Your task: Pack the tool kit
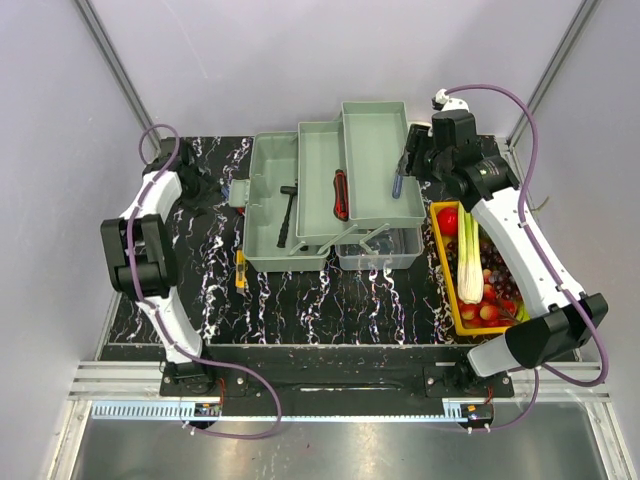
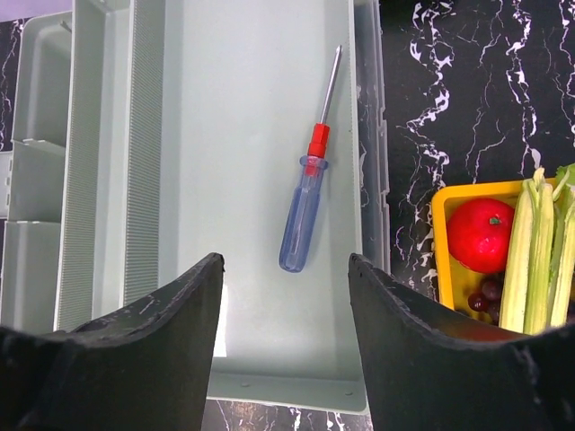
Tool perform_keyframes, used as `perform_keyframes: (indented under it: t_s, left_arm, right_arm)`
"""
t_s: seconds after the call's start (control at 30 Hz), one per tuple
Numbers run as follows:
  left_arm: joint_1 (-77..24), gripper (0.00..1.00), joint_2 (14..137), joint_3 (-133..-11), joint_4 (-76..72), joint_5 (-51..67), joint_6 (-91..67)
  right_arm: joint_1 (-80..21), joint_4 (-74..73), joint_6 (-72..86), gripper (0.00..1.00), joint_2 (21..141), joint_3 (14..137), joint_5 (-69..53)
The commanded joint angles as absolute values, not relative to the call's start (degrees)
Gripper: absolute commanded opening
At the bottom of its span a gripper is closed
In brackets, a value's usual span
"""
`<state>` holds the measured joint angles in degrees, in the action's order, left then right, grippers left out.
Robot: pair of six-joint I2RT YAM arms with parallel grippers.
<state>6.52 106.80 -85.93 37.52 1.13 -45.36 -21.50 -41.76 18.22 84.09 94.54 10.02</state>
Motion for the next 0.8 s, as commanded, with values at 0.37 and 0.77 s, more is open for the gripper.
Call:
perform_keyframes:
  t_s: [0.37,0.77]
  left_arm:
    - [7.8,0.57,129.0,-107.0,37.4,10.0,-44.7]
    - [7.7,0.49,134.7,-112.2,44.6,4.1,-39.2]
  right_arm:
    - [-21.7,-39.6,19.3,0.66,80.9,92.7,13.2]
    - [-21.8,-39.5,20.4,0.66,82.4,93.0,12.1]
